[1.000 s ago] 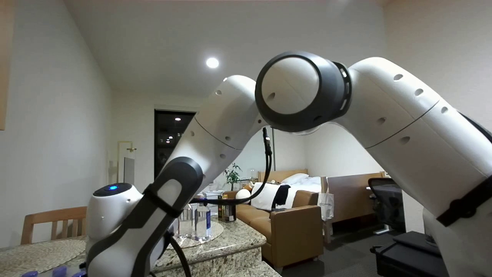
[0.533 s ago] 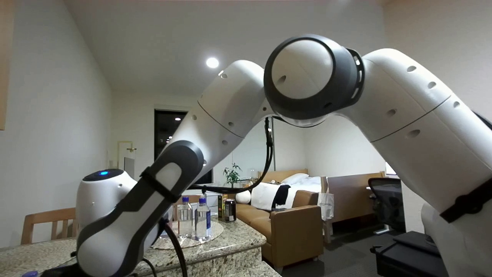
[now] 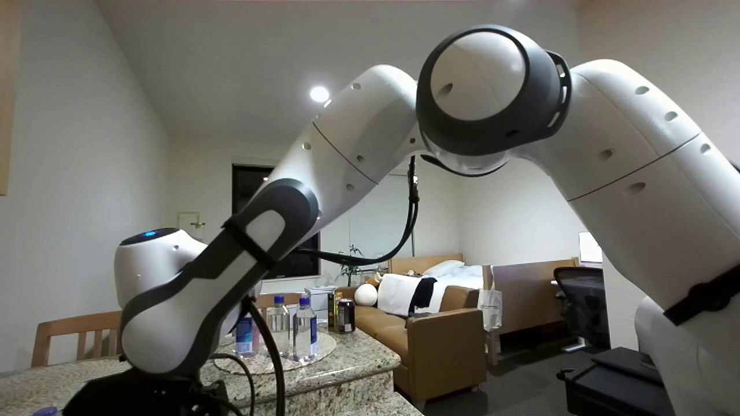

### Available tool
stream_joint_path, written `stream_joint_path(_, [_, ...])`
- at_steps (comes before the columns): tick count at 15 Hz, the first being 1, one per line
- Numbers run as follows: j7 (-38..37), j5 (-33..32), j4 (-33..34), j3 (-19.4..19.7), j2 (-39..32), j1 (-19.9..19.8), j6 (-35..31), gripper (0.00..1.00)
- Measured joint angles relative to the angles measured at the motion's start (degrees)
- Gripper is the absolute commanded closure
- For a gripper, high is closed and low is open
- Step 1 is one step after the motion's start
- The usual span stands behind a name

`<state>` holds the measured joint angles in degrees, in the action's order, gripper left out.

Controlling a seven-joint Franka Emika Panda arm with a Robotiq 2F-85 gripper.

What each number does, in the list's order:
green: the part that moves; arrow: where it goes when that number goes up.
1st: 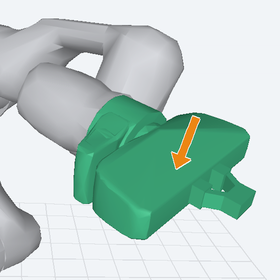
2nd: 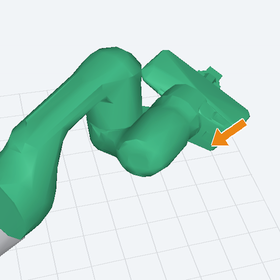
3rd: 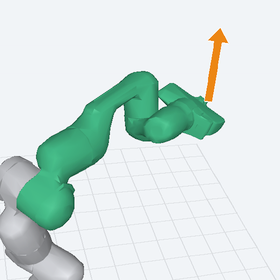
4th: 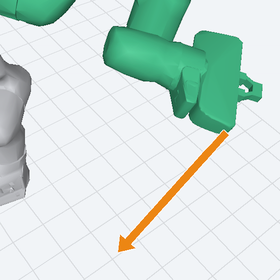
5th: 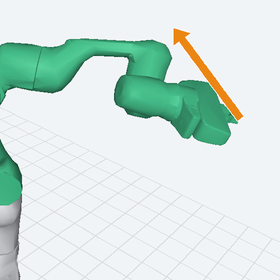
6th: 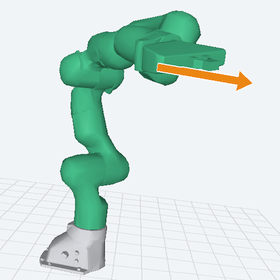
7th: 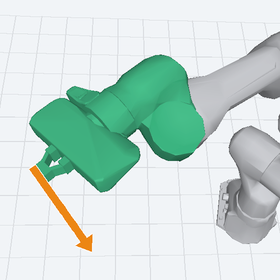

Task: Move the towel to the left

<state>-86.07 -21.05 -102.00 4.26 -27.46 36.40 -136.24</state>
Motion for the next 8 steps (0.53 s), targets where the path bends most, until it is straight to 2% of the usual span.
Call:
stream_joint_path(4, [2.85,0.00,-0.74,-2.69,2.84,-3.10,5.51,0.00])
stream_joint_path(8, [10.78,0.83,-3.18,-6.60,6.89,-8.12,9.82,0.00])
